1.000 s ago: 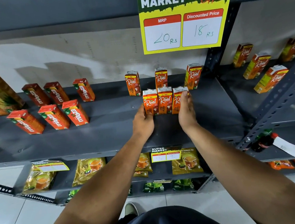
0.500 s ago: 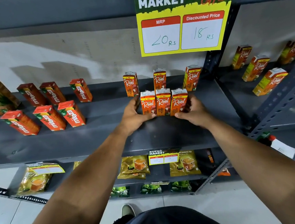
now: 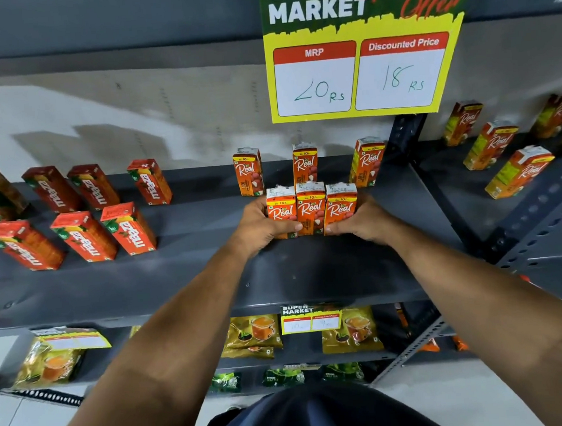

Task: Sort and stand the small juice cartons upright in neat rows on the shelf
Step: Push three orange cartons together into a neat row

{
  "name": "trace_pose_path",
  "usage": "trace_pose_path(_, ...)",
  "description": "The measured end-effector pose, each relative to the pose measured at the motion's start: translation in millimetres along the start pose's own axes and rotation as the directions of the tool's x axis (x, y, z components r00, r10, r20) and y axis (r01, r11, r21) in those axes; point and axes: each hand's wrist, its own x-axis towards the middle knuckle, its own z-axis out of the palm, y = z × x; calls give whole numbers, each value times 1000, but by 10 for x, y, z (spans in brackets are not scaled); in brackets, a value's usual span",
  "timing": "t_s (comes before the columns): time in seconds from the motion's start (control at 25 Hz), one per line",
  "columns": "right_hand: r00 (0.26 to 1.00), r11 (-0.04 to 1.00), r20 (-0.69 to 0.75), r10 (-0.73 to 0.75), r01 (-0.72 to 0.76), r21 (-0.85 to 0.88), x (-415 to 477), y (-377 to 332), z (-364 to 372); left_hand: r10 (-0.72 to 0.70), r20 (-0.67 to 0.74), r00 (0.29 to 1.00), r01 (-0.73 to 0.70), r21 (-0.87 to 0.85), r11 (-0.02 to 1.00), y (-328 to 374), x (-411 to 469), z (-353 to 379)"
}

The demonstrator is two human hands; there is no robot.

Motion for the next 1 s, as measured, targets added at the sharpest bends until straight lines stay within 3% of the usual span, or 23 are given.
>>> trace_pose_path(0.44,997,999,67,-28,26,35,32,10,-25,-12,45,999,12,5,1000,-15,41,8)
trace_pose_path(0.6,998,997,16,-64,63,35,-15,-5,8,-7,47,999,6,19,1000,24,-10,25)
trace_pose_path(1.0,997,994,11,-82,82,-66,-57,-3,-24,-18,47,999,14,68,998,19,-37,-17)
